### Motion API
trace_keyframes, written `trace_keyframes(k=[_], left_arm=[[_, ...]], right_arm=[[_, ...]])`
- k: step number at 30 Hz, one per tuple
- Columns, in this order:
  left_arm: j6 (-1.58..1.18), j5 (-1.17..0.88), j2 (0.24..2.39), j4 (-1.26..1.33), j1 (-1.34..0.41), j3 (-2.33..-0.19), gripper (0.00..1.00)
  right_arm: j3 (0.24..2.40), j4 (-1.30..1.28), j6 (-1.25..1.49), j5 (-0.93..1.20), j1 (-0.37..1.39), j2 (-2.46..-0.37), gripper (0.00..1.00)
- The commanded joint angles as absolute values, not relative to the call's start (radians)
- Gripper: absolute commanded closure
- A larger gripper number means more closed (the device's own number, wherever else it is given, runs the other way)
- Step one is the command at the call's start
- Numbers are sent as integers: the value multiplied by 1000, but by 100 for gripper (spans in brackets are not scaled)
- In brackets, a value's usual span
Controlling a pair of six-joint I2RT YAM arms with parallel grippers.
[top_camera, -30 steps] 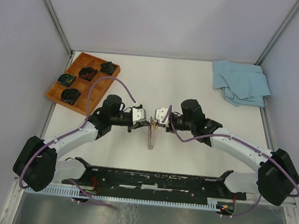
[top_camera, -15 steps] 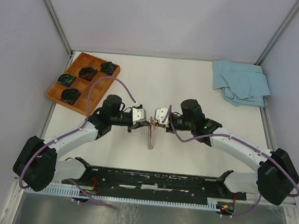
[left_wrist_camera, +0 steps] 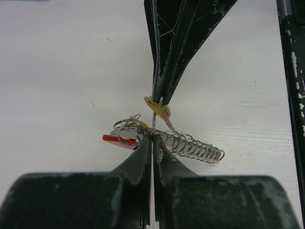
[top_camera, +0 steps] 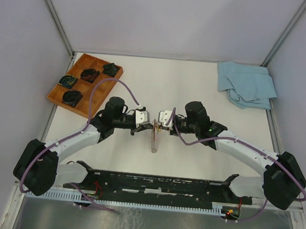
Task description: Put the keys on the keyring
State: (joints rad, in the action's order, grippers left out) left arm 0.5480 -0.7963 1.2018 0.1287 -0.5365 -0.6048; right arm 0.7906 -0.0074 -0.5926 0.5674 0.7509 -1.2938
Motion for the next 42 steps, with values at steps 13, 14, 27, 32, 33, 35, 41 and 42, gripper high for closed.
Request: trace_keyframes(k=[13, 14, 27, 32, 33, 35, 41, 42], left_arm=[[547, -833, 1197, 155, -540, -643, 97], [547, -834, 1197, 155, -540, -643, 97], [549, -837, 1198, 153, -540, -646, 97], [550, -841, 1198, 150, -540, -647, 97], [552, -842, 1200, 149, -541, -647, 97], [554, -845, 1201, 146, -541, -649, 97], [557, -854, 1205, 140, -541, -653, 97], [557, -856, 1207, 139, -540, -655, 97]], right_arm=[[830, 49, -601, 576, 756, -1299, 99], [828, 50, -600, 575, 755, -1297, 99], [831, 53, -602, 578, 757, -1299, 99], [833, 56, -604, 579, 758, -1302, 99], [833, 56, -604, 581, 759, -1303, 99], [835, 57, -606, 583, 759, -1305, 99], [840, 57, -611, 592, 763, -1307, 99], [842, 57, -612, 593, 764, -1307, 99]])
